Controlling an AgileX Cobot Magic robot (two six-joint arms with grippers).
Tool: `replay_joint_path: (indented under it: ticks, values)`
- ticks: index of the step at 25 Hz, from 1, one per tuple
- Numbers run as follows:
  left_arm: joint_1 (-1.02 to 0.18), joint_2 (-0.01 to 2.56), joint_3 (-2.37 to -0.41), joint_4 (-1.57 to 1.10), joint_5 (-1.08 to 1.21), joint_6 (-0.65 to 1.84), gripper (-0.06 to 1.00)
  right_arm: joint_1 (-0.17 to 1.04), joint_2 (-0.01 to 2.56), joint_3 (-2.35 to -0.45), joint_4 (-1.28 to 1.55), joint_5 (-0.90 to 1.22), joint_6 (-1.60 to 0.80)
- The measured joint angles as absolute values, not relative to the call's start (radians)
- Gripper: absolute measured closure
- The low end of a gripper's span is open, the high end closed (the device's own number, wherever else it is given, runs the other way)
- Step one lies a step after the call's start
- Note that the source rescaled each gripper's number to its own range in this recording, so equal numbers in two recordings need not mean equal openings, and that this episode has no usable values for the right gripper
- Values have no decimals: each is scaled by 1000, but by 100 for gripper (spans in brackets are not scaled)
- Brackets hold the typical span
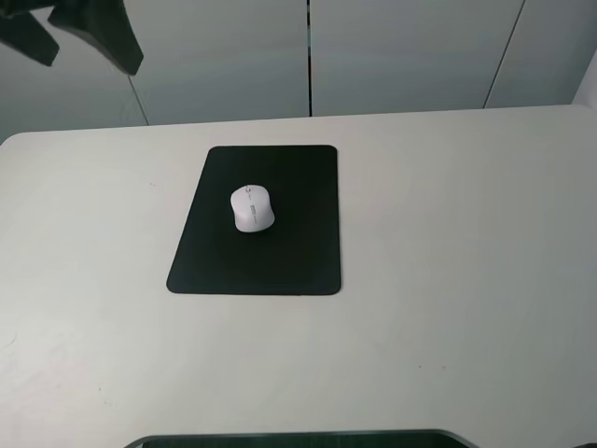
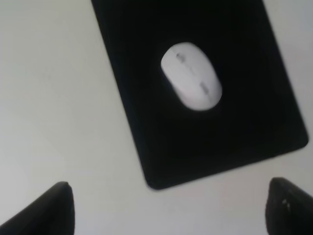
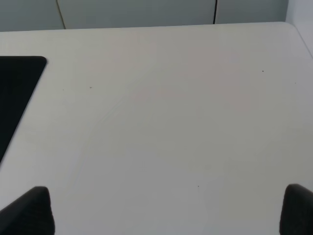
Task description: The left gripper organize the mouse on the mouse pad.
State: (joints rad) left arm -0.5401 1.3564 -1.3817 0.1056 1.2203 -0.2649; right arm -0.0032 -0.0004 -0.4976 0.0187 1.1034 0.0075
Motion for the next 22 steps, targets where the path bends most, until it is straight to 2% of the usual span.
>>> replay_joint_path:
  ticks: [15,22]
  values:
    - [-540,744,-842,159,1119,-339,-6,-3,0,-498,19,1103,8]
    - [-537,468,-696,185,1115,-366,-6,-3,0,-498,19,1103,8]
